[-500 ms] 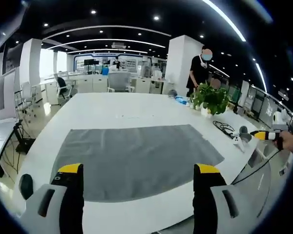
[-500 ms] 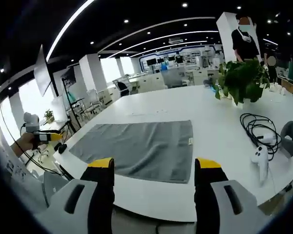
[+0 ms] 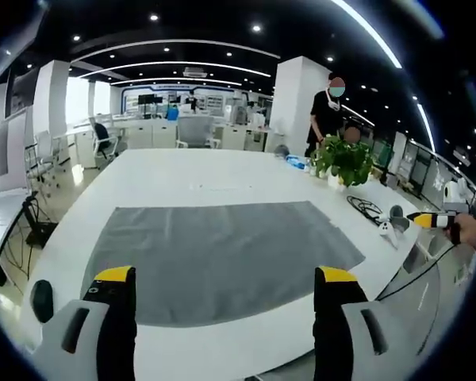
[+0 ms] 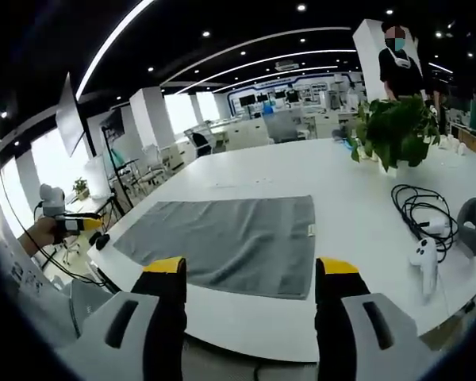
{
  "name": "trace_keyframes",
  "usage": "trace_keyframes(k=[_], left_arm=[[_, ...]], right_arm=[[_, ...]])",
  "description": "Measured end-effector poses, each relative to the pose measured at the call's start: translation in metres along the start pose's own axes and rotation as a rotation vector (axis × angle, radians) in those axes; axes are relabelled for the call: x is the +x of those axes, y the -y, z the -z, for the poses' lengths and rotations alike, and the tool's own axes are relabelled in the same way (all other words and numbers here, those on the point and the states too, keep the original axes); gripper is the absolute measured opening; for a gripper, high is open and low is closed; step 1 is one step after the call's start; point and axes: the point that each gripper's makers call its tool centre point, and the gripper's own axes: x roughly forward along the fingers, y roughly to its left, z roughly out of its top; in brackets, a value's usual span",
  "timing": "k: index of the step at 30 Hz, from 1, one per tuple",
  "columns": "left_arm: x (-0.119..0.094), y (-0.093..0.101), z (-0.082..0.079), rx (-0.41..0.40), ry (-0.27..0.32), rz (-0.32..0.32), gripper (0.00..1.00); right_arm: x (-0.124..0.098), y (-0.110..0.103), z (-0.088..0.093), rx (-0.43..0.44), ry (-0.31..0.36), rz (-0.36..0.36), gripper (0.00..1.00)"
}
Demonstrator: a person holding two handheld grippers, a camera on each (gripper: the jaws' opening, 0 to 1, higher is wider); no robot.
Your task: Fold the towel on the table until its edges align and the towel forms a compact rectangular stack.
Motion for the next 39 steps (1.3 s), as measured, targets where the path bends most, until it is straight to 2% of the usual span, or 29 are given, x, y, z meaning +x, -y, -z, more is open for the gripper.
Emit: trace_keyframes(k=[22,39], left_arm=[[0.005,0.012,0.001,0.015,-0.015,0.033,0.96],[0.02,0.023,0.0,0.091,-0.05,0.066,0.95]], right_arm=[[-0.001,0.005,0.0,0.002,-0.001,0.004,0.64],[0.007,0.015,-0.017,-0.02,0.007,-0.002,0.63]])
